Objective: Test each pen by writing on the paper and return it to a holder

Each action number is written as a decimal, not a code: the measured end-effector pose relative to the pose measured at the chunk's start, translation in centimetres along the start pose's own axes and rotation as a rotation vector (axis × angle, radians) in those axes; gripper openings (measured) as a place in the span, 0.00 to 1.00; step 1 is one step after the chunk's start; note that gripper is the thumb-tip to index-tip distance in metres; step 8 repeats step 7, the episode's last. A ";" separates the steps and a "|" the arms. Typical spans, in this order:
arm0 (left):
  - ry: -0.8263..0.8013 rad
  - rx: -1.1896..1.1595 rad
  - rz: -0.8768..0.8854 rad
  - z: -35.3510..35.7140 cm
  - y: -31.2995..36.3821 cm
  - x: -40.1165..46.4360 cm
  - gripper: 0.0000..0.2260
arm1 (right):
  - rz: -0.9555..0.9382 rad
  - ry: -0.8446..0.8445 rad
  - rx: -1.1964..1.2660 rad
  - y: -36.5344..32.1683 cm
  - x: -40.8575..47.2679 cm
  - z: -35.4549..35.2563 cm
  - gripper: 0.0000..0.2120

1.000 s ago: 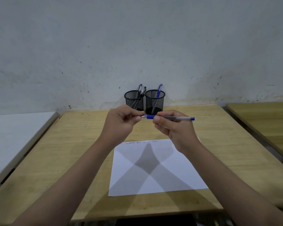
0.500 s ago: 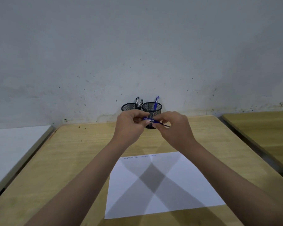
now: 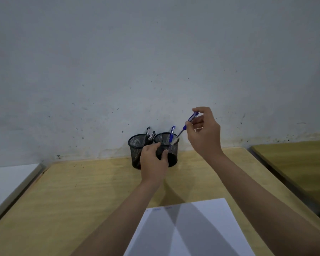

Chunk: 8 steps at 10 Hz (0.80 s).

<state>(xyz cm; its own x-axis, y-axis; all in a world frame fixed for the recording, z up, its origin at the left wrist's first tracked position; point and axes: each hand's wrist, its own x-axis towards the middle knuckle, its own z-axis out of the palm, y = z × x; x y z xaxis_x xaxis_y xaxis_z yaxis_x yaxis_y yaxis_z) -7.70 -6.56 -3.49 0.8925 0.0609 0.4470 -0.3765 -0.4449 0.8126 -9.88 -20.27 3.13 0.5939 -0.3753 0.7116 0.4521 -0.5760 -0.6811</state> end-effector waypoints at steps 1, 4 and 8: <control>0.030 0.029 0.000 1.6 -0.9 0.8 0.18 | 0.018 0.009 0.010 1.8 1.3 1.3 0.15; 0.155 0.017 -0.034 4.0 -2.0 1.5 0.19 | 0.158 -0.281 -0.160 6.9 1.2 4.3 0.12; 0.067 -0.060 -0.119 3.7 -2.1 1.5 0.21 | 0.131 -0.200 -0.171 5.6 0.4 2.6 0.19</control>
